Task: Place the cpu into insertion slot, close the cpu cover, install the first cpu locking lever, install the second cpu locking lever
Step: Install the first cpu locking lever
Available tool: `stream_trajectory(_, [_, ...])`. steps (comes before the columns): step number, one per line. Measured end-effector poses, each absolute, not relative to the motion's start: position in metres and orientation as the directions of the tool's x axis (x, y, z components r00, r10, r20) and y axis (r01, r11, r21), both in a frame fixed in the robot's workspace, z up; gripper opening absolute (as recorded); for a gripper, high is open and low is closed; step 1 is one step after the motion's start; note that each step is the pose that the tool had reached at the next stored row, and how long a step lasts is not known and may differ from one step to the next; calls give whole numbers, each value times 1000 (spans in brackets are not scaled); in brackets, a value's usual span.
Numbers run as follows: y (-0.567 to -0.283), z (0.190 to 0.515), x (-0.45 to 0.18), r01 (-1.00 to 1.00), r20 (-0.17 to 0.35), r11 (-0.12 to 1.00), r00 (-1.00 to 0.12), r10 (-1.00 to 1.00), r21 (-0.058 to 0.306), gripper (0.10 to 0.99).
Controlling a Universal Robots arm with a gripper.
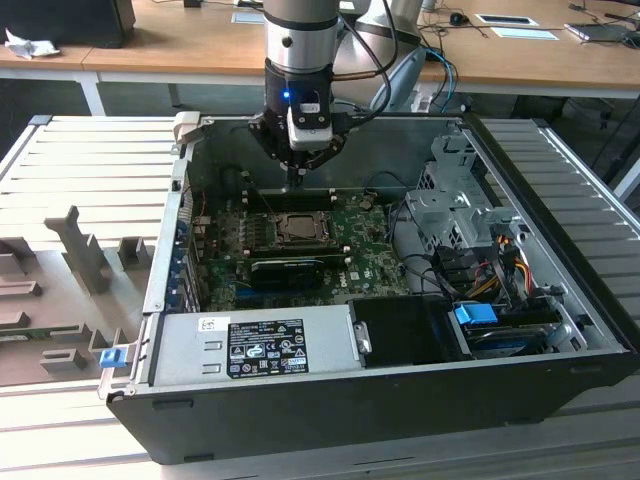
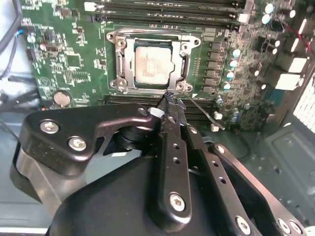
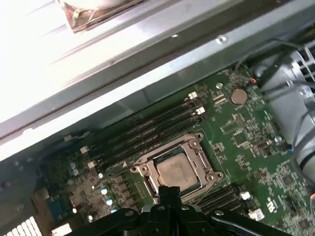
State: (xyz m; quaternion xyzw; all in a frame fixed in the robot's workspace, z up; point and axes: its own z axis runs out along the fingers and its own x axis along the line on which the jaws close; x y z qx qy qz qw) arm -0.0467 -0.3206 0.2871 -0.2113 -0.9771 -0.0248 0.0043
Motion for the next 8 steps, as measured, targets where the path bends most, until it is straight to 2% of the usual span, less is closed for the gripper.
stream_trajectory(8, [-321,285,-47,236,19,971,-972,235,46,106])
